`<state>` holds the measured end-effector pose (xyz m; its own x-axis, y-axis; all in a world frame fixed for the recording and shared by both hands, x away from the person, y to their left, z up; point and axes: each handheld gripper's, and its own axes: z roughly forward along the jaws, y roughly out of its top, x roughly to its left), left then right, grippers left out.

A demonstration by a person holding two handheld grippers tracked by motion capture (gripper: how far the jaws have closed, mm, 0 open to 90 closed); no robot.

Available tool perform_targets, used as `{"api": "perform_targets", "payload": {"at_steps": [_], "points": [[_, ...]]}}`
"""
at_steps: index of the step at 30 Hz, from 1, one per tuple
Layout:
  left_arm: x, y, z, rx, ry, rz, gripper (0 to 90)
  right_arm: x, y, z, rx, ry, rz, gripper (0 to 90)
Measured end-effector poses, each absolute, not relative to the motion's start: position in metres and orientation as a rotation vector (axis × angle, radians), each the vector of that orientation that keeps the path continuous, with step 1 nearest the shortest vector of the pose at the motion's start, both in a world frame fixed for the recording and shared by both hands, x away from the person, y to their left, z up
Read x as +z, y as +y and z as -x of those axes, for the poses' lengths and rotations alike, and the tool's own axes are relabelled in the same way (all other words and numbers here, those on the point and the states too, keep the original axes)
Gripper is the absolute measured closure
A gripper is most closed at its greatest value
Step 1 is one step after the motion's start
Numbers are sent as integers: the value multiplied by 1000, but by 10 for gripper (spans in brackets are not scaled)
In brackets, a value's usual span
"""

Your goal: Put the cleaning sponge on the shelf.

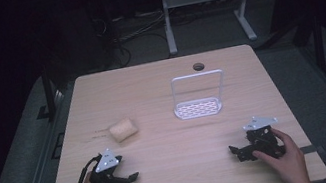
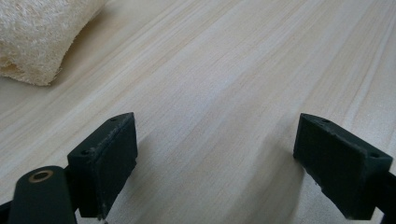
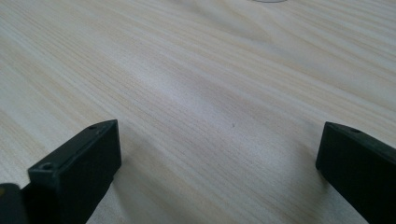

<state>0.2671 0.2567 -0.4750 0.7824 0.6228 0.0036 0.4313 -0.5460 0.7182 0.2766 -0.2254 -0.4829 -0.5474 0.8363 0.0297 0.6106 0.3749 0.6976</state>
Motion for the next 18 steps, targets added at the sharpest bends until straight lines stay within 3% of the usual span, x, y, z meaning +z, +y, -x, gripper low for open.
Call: {"api": "perform_targets", "payload": {"at_steps": [18], "points": [[-473, 261, -266, 330, 788, -2247, 138, -483, -225, -277, 962, 2312, -1268, 0]]}}
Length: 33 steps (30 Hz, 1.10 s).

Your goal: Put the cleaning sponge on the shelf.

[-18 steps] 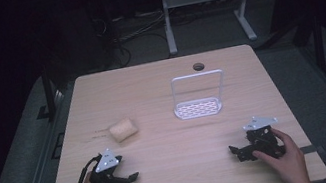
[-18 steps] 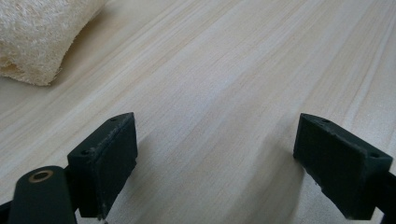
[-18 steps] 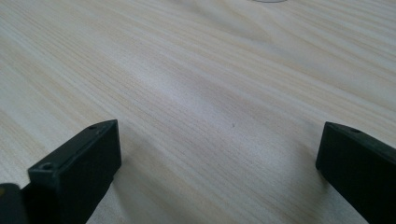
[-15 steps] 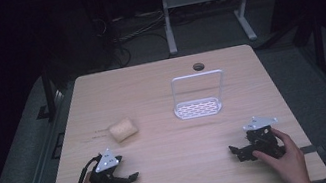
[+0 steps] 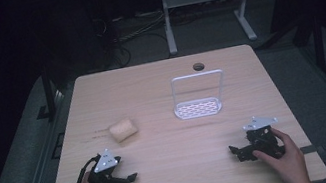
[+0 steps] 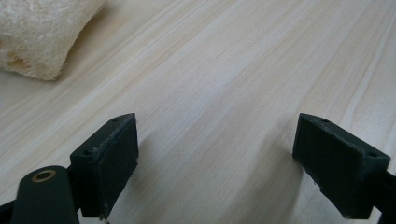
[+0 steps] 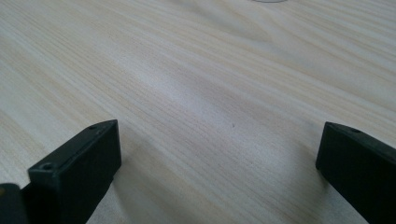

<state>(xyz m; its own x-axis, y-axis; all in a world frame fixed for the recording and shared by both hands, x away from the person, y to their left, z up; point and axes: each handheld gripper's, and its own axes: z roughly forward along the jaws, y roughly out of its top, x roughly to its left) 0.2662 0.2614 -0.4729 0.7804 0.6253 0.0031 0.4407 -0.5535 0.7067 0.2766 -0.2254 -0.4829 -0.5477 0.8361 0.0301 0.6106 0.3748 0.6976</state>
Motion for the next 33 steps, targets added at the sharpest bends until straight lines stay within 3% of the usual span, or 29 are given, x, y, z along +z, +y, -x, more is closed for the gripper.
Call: {"api": "perform_targets", "payload": {"at_steps": [33], "points": [[-457, 294, -275, 369, 859, -2210, 141, -483, -225, -277, 962, 2312, -1267, 0]]}}
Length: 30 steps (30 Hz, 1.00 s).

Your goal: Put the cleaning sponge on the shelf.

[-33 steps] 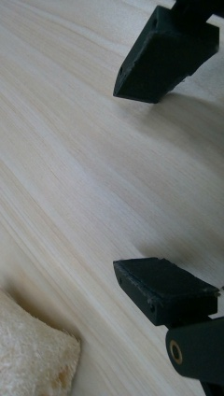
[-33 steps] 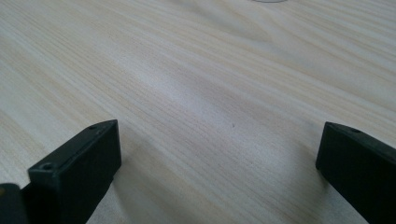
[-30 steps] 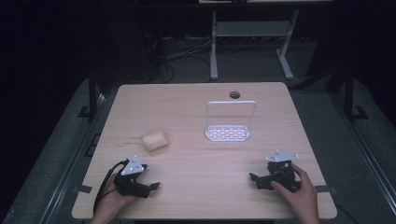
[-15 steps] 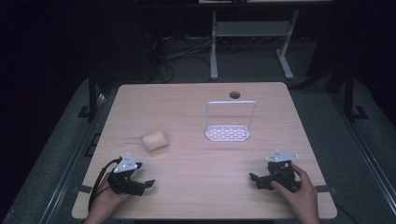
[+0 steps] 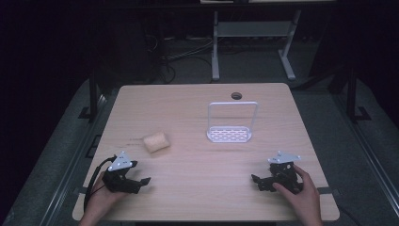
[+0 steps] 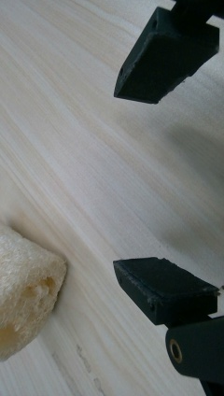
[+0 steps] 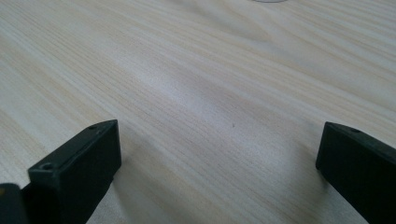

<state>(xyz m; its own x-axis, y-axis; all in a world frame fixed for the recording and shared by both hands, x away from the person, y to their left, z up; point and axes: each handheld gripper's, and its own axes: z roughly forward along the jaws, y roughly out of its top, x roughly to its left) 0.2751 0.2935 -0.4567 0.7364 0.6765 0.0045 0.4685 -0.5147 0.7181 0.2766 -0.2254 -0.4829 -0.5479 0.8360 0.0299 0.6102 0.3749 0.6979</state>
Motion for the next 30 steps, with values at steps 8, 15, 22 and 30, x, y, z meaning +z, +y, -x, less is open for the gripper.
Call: {"api": "perform_targets", "payload": {"at_steps": [8, 15, 22, 30], "points": [[-451, 292, -279, 380, 849, -2222, 141, -483, -225, -277, 962, 2312, -1268, 0], [-443, 289, -286, 376, 836, -2232, 141, -483, -225, -277, 962, 2312, -1266, 0], [-437, 288, -292, 380, 828, -2234, 141, -483, -226, -277, 963, 2311, -1265, 0], [-426, 286, -300, 389, 806, -2236, 141, -483, -226, -277, 963, 2311, -1265, 0]]}}
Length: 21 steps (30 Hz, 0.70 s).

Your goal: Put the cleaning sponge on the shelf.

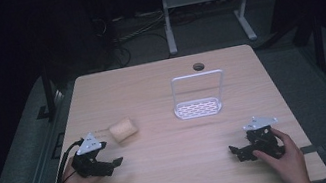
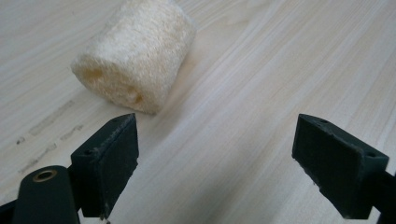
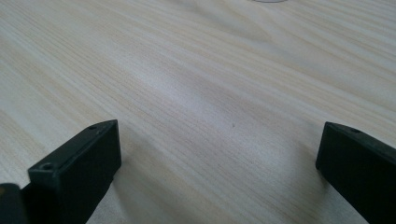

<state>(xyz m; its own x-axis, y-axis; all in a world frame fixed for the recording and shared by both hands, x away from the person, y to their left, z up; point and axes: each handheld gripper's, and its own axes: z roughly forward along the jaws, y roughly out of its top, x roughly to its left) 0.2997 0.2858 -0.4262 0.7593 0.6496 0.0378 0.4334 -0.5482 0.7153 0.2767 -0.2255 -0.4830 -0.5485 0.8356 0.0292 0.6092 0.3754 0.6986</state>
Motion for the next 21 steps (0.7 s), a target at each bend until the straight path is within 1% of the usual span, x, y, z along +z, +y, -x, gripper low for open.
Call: {"api": "perform_targets", "payload": {"at_steps": [21], "points": [[-406, 285, -321, 419, 796, -2221, 141, -483, -226, -277, 963, 2311, -1266, 0]]}}
